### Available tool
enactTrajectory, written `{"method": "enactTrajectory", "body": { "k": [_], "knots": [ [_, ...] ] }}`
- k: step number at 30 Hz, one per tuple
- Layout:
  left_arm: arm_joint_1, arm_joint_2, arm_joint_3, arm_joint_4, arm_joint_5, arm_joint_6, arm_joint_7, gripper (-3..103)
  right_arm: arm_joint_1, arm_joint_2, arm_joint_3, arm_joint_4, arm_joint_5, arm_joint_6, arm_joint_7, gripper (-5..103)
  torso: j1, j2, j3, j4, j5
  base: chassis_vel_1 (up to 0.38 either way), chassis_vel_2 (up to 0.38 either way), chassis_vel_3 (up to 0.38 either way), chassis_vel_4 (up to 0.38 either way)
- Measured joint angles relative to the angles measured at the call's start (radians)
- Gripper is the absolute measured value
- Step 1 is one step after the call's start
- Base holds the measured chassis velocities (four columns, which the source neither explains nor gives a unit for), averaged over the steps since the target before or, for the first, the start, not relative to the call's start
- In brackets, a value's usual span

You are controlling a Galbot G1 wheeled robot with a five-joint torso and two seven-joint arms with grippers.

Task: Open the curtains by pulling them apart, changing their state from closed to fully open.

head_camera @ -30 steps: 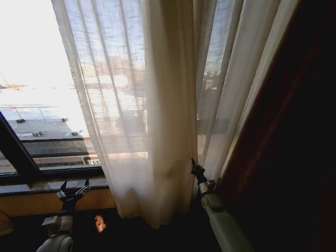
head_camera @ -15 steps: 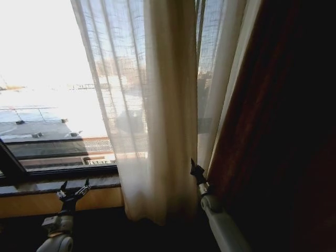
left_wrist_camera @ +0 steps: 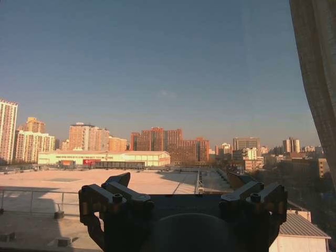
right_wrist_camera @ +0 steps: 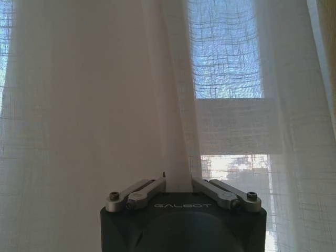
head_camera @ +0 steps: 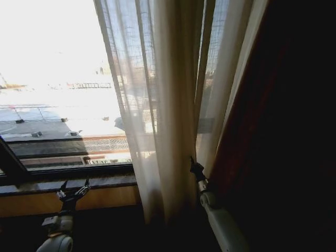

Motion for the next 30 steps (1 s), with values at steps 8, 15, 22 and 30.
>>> {"method": "enactTrajectory", "body": {
  "k": [8, 15, 22, 30],
  "knots": [
    [0.000, 0.000, 0.000, 0.000, 0.000, 0.000, 0.000, 100, -0.022, 0.007, 0.002, 0.015, -0.047, 0.020, 0.001, 0, 0.000, 0.000, 0.000, 0.0000, 0.0003, 0.000, 0.000, 0.000, 0.000],
    [0.000, 0.000, 0.000, 0.000, 0.000, 0.000, 0.000, 100, -0.038, -0.002, 0.014, 0.011, -0.051, 0.026, -0.038, 0, 0.000, 0.000, 0.000, 0.0001, 0.0002, 0.000, 0.000, 0.000, 0.000],
    [0.000, 0.000, 0.000, 0.000, 0.000, 0.000, 0.000, 100, -0.051, -0.011, 0.023, 0.023, -0.060, 0.035, -0.012, 0, 0.000, 0.000, 0.000, 0.0001, 0.0002, -0.026, 0.029, 0.028, -0.019],
    [0.000, 0.000, 0.000, 0.000, 0.000, 0.000, 0.000, 100, -0.039, -0.012, 0.021, 0.015, -0.085, 0.041, -0.009, 0, 0.000, 0.000, 0.000, 0.0000, 0.0001, -0.023, 0.023, 0.019, -0.017]
  ]
}}
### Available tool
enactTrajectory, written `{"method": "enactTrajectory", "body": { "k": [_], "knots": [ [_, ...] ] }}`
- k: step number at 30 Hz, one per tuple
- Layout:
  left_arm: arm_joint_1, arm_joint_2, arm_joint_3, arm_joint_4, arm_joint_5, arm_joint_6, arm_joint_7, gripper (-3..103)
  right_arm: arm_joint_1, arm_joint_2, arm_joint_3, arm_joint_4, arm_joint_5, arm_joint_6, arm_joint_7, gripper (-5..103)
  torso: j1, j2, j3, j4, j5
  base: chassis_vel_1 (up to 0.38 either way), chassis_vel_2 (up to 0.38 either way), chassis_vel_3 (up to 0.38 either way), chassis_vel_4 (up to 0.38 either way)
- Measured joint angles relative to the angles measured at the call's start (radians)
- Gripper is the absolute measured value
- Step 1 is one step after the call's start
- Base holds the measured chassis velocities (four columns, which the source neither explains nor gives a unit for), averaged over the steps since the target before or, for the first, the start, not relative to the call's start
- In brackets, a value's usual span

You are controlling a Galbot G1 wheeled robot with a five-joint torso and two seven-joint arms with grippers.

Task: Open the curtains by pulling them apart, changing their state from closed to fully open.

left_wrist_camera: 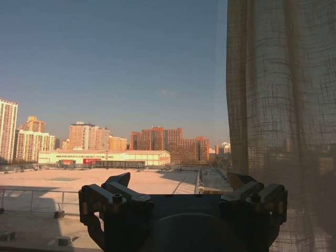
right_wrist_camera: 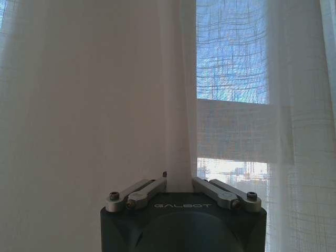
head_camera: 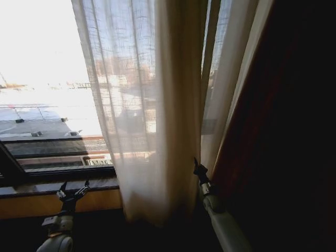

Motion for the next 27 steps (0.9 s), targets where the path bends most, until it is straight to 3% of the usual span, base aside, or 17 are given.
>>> {"method": "enactTrajectory", "body": {
  "k": [5, 14, 18, 24, 27],
  "knots": [
    [0.000, 0.000, 0.000, 0.000, 0.000, 0.000, 0.000, 100, 0.038, 0.006, -0.017, -0.036, -0.013, -0.011, 0.007, 0, 0.000, 0.000, 0.000, 0.0001, 0.0001, 0.000, 0.000, 0.000, 0.000],
    [0.000, 0.000, 0.000, 0.000, 0.000, 0.000, 0.000, 100, 0.203, -0.027, 0.010, -0.228, -0.013, -0.053, 0.087, 0, 0.000, 0.000, 0.000, 0.0003, 0.0000, 0.000, 0.000, 0.000, 0.000],
    [0.000, 0.000, 0.000, 0.000, 0.000, 0.000, 0.000, 100, 0.263, -0.075, 0.069, -0.317, -0.016, -0.067, 0.136, 0, 0.000, 0.000, 0.000, 0.0002, 0.0000, 0.000, 0.000, 0.000, 0.000],
    [0.000, 0.000, 0.000, 0.000, 0.000, 0.000, 0.000, 100, 0.266, -0.130, 0.099, -0.329, -0.014, -0.093, 0.184, 0, 0.000, 0.000, 0.000, 0.0001, 0.0002, 0.000, 0.000, 0.000, 0.000],
    [0.000, 0.000, 0.000, 0.000, 0.000, 0.000, 0.000, 100, 0.249, -0.179, 0.115, -0.317, -0.016, -0.123, 0.245, 0, 0.000, 0.000, 0.000, -0.0001, 0.0003, 0.000, 0.000, 0.000, 0.000]
  ]
}}
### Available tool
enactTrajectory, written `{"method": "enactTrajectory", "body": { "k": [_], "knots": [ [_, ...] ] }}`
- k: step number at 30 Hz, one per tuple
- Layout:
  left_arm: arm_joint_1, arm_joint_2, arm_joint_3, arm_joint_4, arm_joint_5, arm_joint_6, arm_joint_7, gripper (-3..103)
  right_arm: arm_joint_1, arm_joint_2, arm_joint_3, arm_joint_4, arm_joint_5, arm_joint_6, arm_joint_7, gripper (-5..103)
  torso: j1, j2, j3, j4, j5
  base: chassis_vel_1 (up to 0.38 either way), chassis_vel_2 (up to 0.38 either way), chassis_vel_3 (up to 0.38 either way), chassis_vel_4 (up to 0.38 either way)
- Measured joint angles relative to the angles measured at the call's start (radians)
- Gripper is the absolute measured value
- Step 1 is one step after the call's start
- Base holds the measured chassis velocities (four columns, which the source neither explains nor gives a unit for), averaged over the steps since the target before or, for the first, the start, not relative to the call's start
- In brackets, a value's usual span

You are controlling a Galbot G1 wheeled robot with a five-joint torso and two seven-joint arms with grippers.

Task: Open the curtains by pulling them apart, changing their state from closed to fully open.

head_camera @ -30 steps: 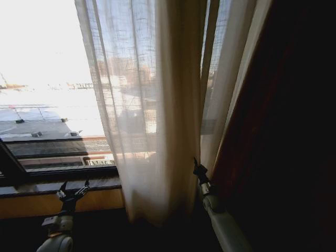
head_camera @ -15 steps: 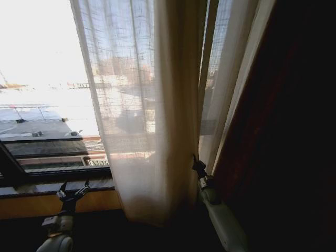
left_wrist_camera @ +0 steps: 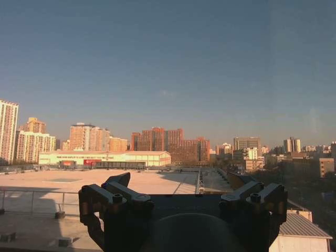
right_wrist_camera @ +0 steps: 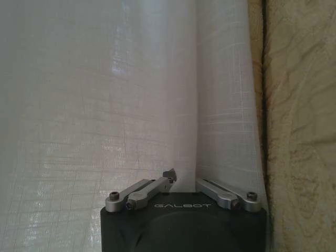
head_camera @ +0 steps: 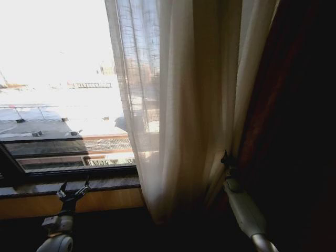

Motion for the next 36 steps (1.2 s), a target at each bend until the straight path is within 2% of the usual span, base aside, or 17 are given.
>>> {"method": "enactTrajectory", "body": {
  "k": [7, 9, 10, 12, 15, 16, 19, 21, 24, 25, 27, 28, 29, 31, 34, 35, 36],
  "knots": [
    [0.000, 0.000, 0.000, 0.000, 0.000, 0.000, 0.000, 100, -0.054, -0.003, -0.020, 0.110, 0.025, -0.028, 0.010, 0, 0.000, 0.000, 0.000, 0.0001, -0.0003, 0.000, 0.000, 0.000, 0.000],
    [0.000, 0.000, 0.000, 0.000, 0.000, 0.000, 0.000, 100, -0.110, -0.001, -0.039, 0.195, 0.065, -0.055, -0.016, 0, 0.000, 0.000, 0.000, 0.0002, -0.0004, 0.000, 0.000, 0.000, 0.000],
    [0.000, 0.000, 0.000, 0.000, 0.000, 0.000, 0.000, 100, -0.143, 0.000, -0.050, 0.238, 0.095, -0.066, -0.050, 5, 0.000, 0.000, 0.000, 0.0001, -0.0003, 0.000, 0.000, 0.000, 0.000],
    [0.000, 0.000, 0.000, 0.000, 0.000, 0.000, 0.000, 100, -0.172, 0.000, -0.060, 0.272, 0.115, -0.071, -0.072, 5, 0.000, 0.000, 0.000, 0.0002, -0.0005, 0.000, 0.000, 0.000, 0.000],
    [0.000, 0.000, 0.000, 0.000, 0.000, 0.000, 0.000, 100, -0.273, 0.002, -0.087, 0.395, 0.157, -0.084, -0.133, 21, 0.000, 0.000, 0.000, 0.0002, -0.0002, 0.000, 0.000, 0.000, 0.000],
    [0.000, 0.000, 0.000, 0.000, 0.000, 0.000, 0.000, 100, -0.273, 0.002, -0.087, 0.395, 0.157, -0.084, -0.133, 21, 0.000, 0.000, 0.000, 0.0002, -0.0002, 0.000, 0.000, 0.000, 0.000],
    [0.000, 0.000, 0.000, 0.000, 0.000, 0.000, 0.000, 100, -0.342, 0.002, -0.096, 0.491, 0.169, -0.099, -0.139, 37, 0.000, 0.000, 0.000, 0.0002, -0.0004, 0.000, 0.000, 0.000, 0.000],
    [0.000, 0.000, 0.000, 0.000, 0.000, 0.000, 0.000, 100, -0.360, 0.001, -0.096, 0.517, 0.170, -0.105, -0.137, 37, 0.000, 0.000, 0.000, 0.0002, -0.0004, 0.000, 0.000, 0.000, 0.000],
    [0.000, 0.000, 0.000, 0.000, 0.000, 0.000, 0.000, 100, -0.414, -0.010, -0.089, 0.592, 0.174, -0.125, -0.133, 54, 0.000, 0.000, 0.000, 0.0001, -0.0004, 0.000, 0.000, 0.000, 0.000],
    [0.000, 0.000, 0.000, 0.000, 0.000, 0.000, 0.000, 100, -0.414, -0.010, -0.089, 0.592, 0.174, -0.125, -0.133, 54, 0.000, 0.000, 0.000, 0.0001, -0.0004, 0.000, 0.000, 0.000, 0.000],
    [0.000, 0.000, 0.000, 0.000, 0.000, 0.000, 0.000, 100, -0.441, -0.019, -0.078, 0.630, 0.179, -0.140, -0.134, 65, 0.000, 0.000, 0.000, 0.0001, -0.0004, 0.000, 0.000, 0.000, 0.000],
    [0.000, 0.000, 0.000, 0.000, 0.000, 0.000, 0.000, 100, -0.448, -0.023, -0.074, 0.640, 0.179, -0.142, -0.134, 65, 0.000, 0.000, 0.000, 0.0001, -0.0003, 0.000, 0.000, 0.000, 0.000],
    [0.000, 0.000, 0.000, 0.000, 0.000, 0.000, 0.000, 100, -0.453, -0.027, -0.069, 0.649, 0.180, -0.144, -0.134, 76, 0.000, 0.000, 0.000, 0.0001, -0.0002, 0.000, 0.000, 0.000, 0.000],
    [0.000, 0.000, 0.000, 0.000, 0.000, 0.000, 0.000, 100, -0.456, -0.033, -0.065, 0.655, 0.180, -0.144, -0.135, 76, 0.000, 0.000, 0.000, 0.0002, -0.0003, 0.000, 0.000, 0.000, 0.000],
    [0.000, 0.000, 0.000, 0.000, 0.000, 0.000, 0.000, 100, -0.459, -0.046, -0.057, 0.663, 0.181, -0.144, -0.137, 91, 0.000, 0.000, 0.000, 0.0002, -0.0003, 0.000, 0.000, 0.000, 0.000],
    [0.000, 0.000, 0.000, 0.000, 0.000, 0.000, 0.000, 100, -0.459, -0.046, -0.057, 0.663, 0.181, -0.144, -0.137, 91, 0.000, 0.000, 0.000, 0.0002, -0.0003, 0.000, 0.000, 0.000, 0.000],
    [0.000, 0.000, 0.000, 0.000, 0.000, 0.000, 0.000, 100, -0.459, -0.048, -0.055, 0.663, 0.181, -0.144, -0.137, 96, 0.000, 0.000, 0.000, 0.0002, -0.0003, 0.000, 0.000, 0.000, 0.000]
  ]
}}
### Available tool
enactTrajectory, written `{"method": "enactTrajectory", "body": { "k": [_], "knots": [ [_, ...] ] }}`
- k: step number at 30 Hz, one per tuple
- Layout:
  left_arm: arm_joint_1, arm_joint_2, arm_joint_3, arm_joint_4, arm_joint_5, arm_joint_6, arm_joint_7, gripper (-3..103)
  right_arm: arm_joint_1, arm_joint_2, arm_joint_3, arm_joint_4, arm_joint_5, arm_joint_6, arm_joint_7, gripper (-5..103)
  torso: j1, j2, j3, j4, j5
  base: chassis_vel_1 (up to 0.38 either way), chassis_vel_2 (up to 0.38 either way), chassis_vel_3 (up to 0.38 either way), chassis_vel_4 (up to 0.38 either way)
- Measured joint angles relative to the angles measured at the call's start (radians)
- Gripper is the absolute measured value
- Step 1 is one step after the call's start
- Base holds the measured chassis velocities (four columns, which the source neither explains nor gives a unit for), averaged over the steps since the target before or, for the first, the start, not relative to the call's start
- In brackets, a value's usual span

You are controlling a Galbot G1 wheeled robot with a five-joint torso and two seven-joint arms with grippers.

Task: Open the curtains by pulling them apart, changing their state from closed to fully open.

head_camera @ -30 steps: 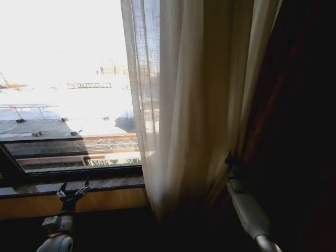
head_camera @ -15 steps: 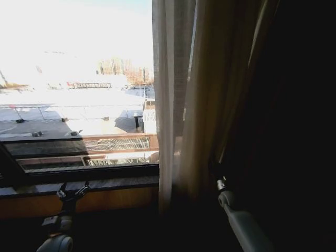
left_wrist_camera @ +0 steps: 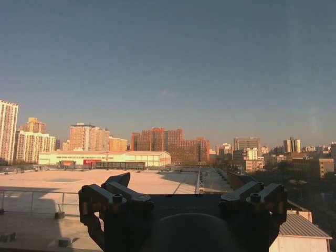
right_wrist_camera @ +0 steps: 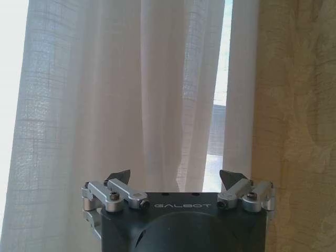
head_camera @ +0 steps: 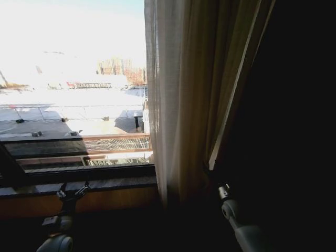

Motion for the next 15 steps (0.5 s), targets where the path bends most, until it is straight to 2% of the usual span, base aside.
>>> {"method": "enactTrajectory", "body": {
  "k": [4, 15],
  "knots": [
    [0.000, 0.000, 0.000, 0.000, 0.000, 0.000, 0.000, 100, 0.006, -0.005, 0.002, -0.008, 0.004, 0.007, -0.006, 100, 0.000, 0.000, 0.000, 0.0001, 0.0001, 0.000, 0.000, 0.000, 0.000],
    [0.000, 0.000, 0.000, 0.000, 0.000, 0.000, 0.000, 100, 0.014, -0.028, -0.003, -0.019, 0.029, 0.015, -0.023, 100, 0.000, 0.000, 0.000, 0.0000, 0.0000, 0.000, 0.000, 0.000, 0.000]
  ]
}}
